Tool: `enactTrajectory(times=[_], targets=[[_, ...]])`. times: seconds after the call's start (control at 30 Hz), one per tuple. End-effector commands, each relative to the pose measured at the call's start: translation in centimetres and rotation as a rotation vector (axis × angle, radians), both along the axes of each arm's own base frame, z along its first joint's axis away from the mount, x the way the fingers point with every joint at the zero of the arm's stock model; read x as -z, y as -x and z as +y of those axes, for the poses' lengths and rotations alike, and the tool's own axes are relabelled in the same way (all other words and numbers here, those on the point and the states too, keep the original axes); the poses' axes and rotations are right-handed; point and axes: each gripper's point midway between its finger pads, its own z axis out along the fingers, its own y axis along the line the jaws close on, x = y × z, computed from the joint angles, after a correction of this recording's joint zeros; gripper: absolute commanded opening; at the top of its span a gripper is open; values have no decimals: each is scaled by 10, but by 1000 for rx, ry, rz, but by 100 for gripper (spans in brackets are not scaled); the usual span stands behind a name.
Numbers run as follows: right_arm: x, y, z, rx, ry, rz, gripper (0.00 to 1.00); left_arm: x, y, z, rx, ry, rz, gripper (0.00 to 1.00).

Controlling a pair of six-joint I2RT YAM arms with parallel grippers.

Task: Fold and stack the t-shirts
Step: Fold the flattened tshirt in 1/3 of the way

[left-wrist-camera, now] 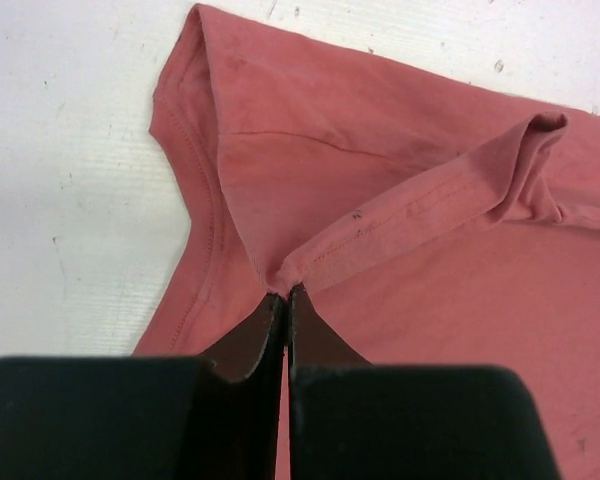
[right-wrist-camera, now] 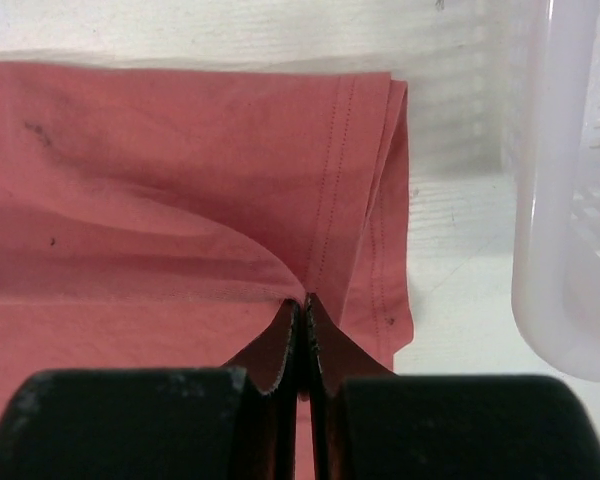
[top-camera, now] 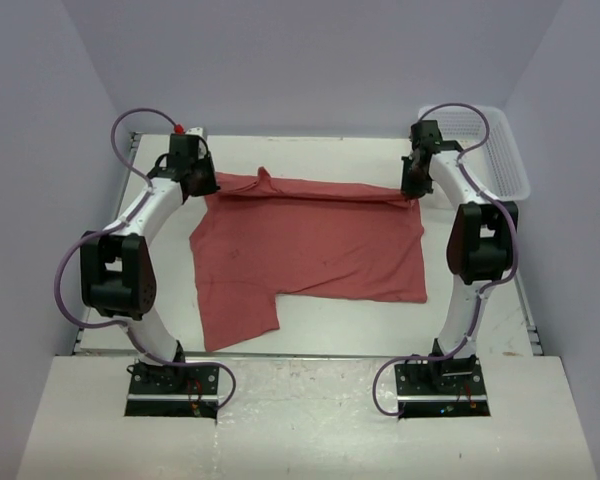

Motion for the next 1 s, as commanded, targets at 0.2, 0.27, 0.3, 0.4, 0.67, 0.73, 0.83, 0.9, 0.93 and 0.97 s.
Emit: enactTrajectory(times=[0.2,0.27,0.3,0.4,0.67,0.73,0.83,0.9,0.93,0.97], targets=[[-24,17,-10,45,26,-28,0,-8,20,11,-61,-24,12,4],[-20,24,-11,49,31,-18,0,-5,25,13,-86,-25,34,19],[-24,26,-12,61,27,-25,1,-9,28,14,-95,-21,23,28],[-26,37,-11,77,24,-33,32,-8,47,20,-141,-24,16,57],[-84,47,-7,107,19,-207,95,-110,49,3,-94,47,-268,75],[-86,44,2,79,-16,-190,91,-130,34,-13,-30,87,-274,73],[-93,31,14,47,-51,-188,38,-117,16,-41,81,138,-195,29],[-97,24,22,25,-92,-207,0,-95,4,-46,97,138,-128,1],[-98,23,32,-6,-135,-208,0,-87,1,-45,88,129,-100,0],[-101,19,34,-5,-141,-220,0,-78,-1,-44,81,125,-68,0]])
